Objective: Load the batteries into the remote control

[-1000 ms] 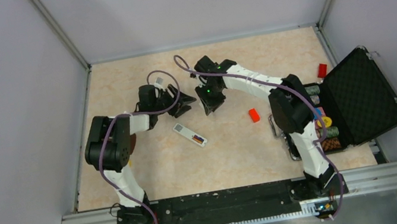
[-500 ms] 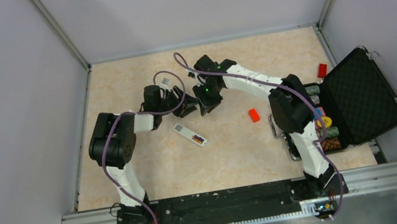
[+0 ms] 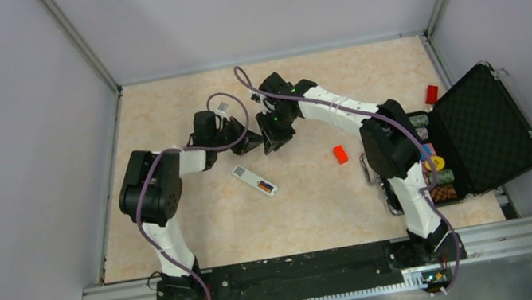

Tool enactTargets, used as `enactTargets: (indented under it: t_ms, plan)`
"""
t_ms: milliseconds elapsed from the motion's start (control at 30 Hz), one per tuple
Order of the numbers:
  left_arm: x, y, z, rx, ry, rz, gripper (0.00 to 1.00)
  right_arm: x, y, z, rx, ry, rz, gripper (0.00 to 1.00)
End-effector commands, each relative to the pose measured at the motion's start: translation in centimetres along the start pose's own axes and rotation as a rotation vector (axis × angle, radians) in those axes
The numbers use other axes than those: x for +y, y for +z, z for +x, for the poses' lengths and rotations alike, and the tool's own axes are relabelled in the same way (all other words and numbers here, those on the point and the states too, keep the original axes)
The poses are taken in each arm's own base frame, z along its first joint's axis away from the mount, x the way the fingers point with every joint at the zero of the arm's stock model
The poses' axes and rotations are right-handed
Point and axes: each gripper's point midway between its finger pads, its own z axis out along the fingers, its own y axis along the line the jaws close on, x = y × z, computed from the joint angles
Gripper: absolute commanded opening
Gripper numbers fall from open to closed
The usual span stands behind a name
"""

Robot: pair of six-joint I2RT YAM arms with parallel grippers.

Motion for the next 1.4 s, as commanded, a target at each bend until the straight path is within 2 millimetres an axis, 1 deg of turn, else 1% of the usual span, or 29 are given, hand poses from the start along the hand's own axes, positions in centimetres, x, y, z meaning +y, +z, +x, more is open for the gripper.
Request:
enactTargets:
  t_ms: [0, 67, 100, 167, 233, 267, 333, 367, 400, 500, 567, 600, 633, 667, 733, 767, 833, 867, 1033, 1200, 1367]
  plan:
    - [-0.7, -0.3, -0.6, -0.004, 0.057, -0.031, 0.00, 1.4, -2.0, -2.1, -0.092, -0.005, -0.043, 0.31]
    - [-0.3, -0.7, -0.6, 0.008, 0.050, -0.089, 0.00, 1.6, -2.7, -2.1, -0.106, -0.026, -0.051, 0.46]
    - [-0.3, -0.9, -0.6, 0.016, 0.045, -0.114, 0.00, 1.7, -3.4, -2.2, -0.124, -0.046, -0.049, 0.50]
    - [-0.1, -1.6, -0.2, 0.048, 0.014, -0.184, 0.00, 1.8, -4.7, -2.4, -0.166, -0.098, -0.050, 0.55]
    - [-0.2, -2.5, 0.1, 0.075, -0.028, -0.245, 0.00, 2.3, -6.1, -2.2, -0.220, -0.174, -0.075, 0.58]
    - [-0.2, -2.9, 0.4, 0.094, -0.056, -0.276, 0.00, 2.7, -6.8, -2.1, -0.252, -0.216, -0.097, 0.58]
    - [-0.5, -3.7, 1.2, 0.140, -0.113, -0.321, 0.00, 4.2, -8.6, -1.9, -0.339, -0.311, -0.156, 0.58]
    - [-0.6, -4.3, 1.9, 0.171, -0.157, -0.353, 0.00, 5.0, -9.2, -1.4, -0.386, -0.372, -0.176, 0.58]
    - [-1.1, -4.6, 2.1, 0.193, -0.185, -0.359, 0.00, 5.7, -10.0, -1.2, -0.446, -0.439, -0.177, 0.58]
    - [-2.5, -5.5, 3.2, 0.238, -0.269, -0.352, 0.00, 7.6, -11.4, 0.0, -0.628, -0.659, -0.116, 0.58]
    - [-3.2, -6.2, 3.7, 0.243, -0.307, -0.359, 0.00, 9.1, -12.1, 0.9, -0.737, -0.793, -0.093, 0.58]
    - [-3.7, -6.5, 3.8, 0.238, -0.318, -0.358, 0.00, 9.4, -12.2, 1.3, -0.794, -0.839, -0.065, 0.58]
    - [-4.1, -7.0, 3.9, 0.228, -0.329, -0.360, 0.00, 9.3, -11.9, 2.3, -0.833, -0.880, -0.045, 0.58]
    - [-4.5, -7.4, 3.8, 0.213, -0.335, -0.362, 0.00, 9.6, -12.3, 2.6, -0.896, -0.912, -0.038, 0.59]
    - [-5.5, -8.3, 3.8, 0.186, -0.350, -0.363, 0.00, 9.9, -12.8, 2.8, -0.985, -0.940, -0.012, 0.59]
    - [-6.2, -8.8, 3.8, 0.173, -0.355, -0.355, 0.00, 9.8, -13.0, 2.8, -1.010, -0.939, 0.007, 0.59]
    - [-7.1, -9.6, 4.0, 0.148, -0.368, -0.351, 0.00, 9.7, -13.2, 2.8, -1.047, -0.955, 0.024, 0.59]
    - [-7.5, -9.9, 4.2, 0.135, -0.377, -0.350, 0.00, 9.5, -13.6, 2.5, -1.084, -0.955, 0.050, 0.59]
    - [-8.5, -10.8, 6.2, 0.118, -0.410, -0.360, 0.00, 10.4, -16.0, 1.9, -1.232, -1.017, 0.063, 0.60]
    - [-8.8, -11.1, 7.2, 0.096, -0.422, -0.374, 0.00, 12.4, -16.4, 2.6, -1.286, -1.110, -0.030, 0.58]
    - [-9.2, -11.4, 7.3, 0.064, -0.404, -0.377, 0.00, 12.9, -15.9, 3.1, -1.265, -1.148, -0.062, 0.55]
